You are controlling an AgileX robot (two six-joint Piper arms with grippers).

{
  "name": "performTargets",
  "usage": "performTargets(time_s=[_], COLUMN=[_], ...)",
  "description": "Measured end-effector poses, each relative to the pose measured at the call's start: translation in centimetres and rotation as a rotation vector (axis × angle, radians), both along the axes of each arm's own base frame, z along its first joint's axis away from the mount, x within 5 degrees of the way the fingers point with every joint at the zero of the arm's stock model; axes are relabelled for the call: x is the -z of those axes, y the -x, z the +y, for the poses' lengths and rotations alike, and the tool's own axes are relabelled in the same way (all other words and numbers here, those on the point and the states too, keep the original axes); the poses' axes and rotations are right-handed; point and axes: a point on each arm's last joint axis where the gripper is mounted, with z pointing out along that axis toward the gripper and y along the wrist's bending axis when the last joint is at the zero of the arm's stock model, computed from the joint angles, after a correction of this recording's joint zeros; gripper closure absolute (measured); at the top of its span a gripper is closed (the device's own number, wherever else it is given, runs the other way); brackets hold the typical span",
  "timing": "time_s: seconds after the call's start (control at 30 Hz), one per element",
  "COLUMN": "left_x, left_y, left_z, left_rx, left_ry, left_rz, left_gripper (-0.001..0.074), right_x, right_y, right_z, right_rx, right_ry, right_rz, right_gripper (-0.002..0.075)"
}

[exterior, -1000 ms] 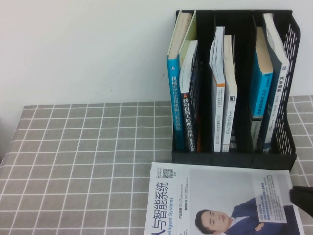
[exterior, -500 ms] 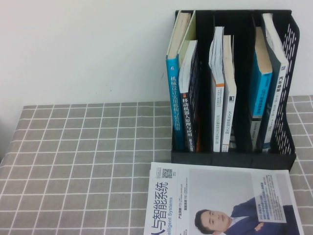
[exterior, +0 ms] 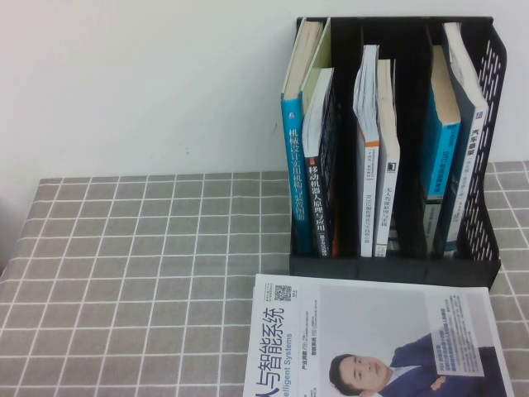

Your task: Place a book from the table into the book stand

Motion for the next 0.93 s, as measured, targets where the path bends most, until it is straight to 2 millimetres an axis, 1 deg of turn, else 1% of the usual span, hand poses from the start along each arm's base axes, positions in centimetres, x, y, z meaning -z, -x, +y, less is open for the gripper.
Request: performTargets(time_s=[0.13, 0.2, 0.37, 0.5, 0.93], left_x=[0.0, 0.0, 0.0, 0.0, 0.0], left_y=[0.0, 0.0, 0.0, 0.0, 0.0], left_z=[0.0, 0.0, 0.0, 0.0, 0.0], left_rx=[0.0, 0.0, 0.001, 0.001, 0.001], left_ry=[0.0, 0.0, -0.002, -0.002, -0.002], left_rz=[0.0, 0.0, 0.0, -0.002, -0.003], left_gripper=[0.0738, 0.0738, 0.0738, 0.0738, 0.0738], right_x=[1.9, 3.2, 5.0, 5.1, 5.2], right_y=[0.1, 0.3, 1.2, 1.3, 1.4], right_z=[-0.2, -0.4, -1.1, -1.6, -1.7], right_rx=[0.029, 0.045, 0.163, 0.234, 0.249], right_ry=[-0.019, -0.045, -0.115, -0.12, -0.125], right_rz=[0.05, 0.076, 0.205, 0.217, 0.23], right_gripper=[0.0729, 0.0729, 0.0729, 0.0729, 0.0729])
